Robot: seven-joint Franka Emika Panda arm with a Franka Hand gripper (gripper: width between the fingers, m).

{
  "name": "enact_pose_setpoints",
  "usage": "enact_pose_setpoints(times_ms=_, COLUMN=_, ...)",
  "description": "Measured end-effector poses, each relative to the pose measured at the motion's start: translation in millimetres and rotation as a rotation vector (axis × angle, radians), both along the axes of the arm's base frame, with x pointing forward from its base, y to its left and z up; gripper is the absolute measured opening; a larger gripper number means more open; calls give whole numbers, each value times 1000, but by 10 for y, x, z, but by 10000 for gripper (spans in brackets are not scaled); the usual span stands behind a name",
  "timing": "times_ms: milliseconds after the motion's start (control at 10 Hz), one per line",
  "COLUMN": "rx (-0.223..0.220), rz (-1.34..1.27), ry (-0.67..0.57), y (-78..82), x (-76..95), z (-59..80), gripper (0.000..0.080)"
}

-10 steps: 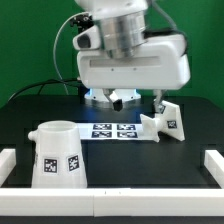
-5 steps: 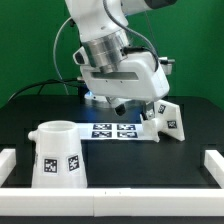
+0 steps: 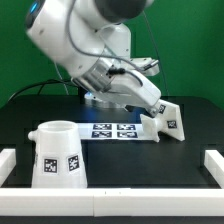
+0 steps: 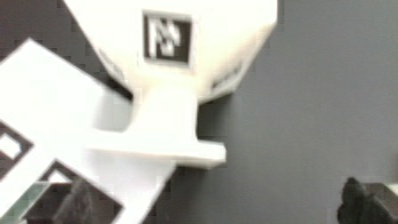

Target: Assemble lamp

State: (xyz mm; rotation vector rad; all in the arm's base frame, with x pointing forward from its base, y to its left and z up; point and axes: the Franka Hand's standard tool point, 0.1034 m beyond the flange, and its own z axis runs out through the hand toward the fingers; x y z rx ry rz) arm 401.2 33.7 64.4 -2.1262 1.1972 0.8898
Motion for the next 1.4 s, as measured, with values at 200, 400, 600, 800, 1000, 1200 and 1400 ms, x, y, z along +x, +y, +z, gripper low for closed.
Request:
enact_pose_setpoints(times_ms=200, rx=93, rz=24, ry=64, y=45, x=-15, z=-17, gripper=698)
enact_pose_setpoints(times_ms=400, rx=202, rz=22, ry=145, y=25, x=-47, z=-49, gripper=698)
enact_pose_setpoints(times_ms=600, rx=216, rz=9, ry=168, y=51, x=-76, z=-158, gripper=698)
enact_pose_setpoints(times_ms=800, rx=234, rz=-17, ry=214, y=109, x=-168, z=-265, gripper=698)
enact_pose_setpoints(times_ms=1000, rx=232, rz=-19, ry=222, y=123, x=-173, z=-264, gripper=698)
enact_pose_setpoints(times_ms=1200, rx=233, rz=-20, ry=227, y=131, x=-196, z=-281, gripper=698)
enact_pose_setpoints(times_ms=1400, rx=238, rz=-14, ry=254, y=203, x=-302, z=-349, gripper=698)
